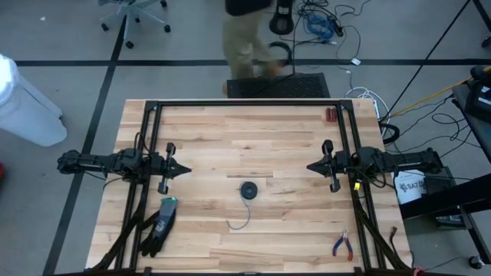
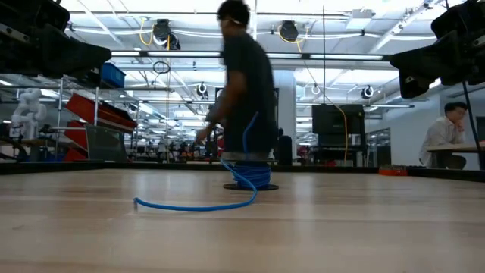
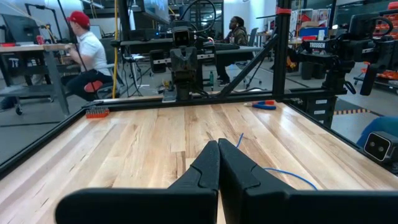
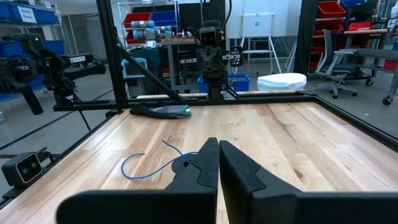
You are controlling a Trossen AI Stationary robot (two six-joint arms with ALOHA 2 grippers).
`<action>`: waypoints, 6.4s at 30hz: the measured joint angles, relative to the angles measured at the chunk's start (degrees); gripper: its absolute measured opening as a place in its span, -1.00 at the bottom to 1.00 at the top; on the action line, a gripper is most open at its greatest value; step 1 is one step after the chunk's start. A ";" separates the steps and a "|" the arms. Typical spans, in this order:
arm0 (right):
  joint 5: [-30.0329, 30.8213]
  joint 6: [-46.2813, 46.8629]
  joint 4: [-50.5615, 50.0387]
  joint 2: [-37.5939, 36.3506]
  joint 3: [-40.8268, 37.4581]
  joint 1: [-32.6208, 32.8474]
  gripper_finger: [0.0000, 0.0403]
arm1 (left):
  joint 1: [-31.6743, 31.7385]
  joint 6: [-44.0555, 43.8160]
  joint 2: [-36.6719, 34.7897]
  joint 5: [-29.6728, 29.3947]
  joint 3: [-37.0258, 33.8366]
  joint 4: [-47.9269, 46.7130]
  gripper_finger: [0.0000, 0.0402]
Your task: Coil cords
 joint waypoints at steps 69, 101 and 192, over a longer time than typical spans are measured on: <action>0.00 0.02 0.00 0.01 0.01 0.00 -1.00 | 0.00 0.02 0.02 -0.02 -0.02 0.00 -0.99; -0.13 0.19 1.53 0.04 0.72 -0.01 -1.00 | 0.04 7.02 0.02 -0.15 -0.01 0.03 -0.99; 23.24 3.62 4.56 92.71 47.61 24.95 -0.20 | -21.23 -13.62 73.39 -4.28 36.20 6.29 -0.99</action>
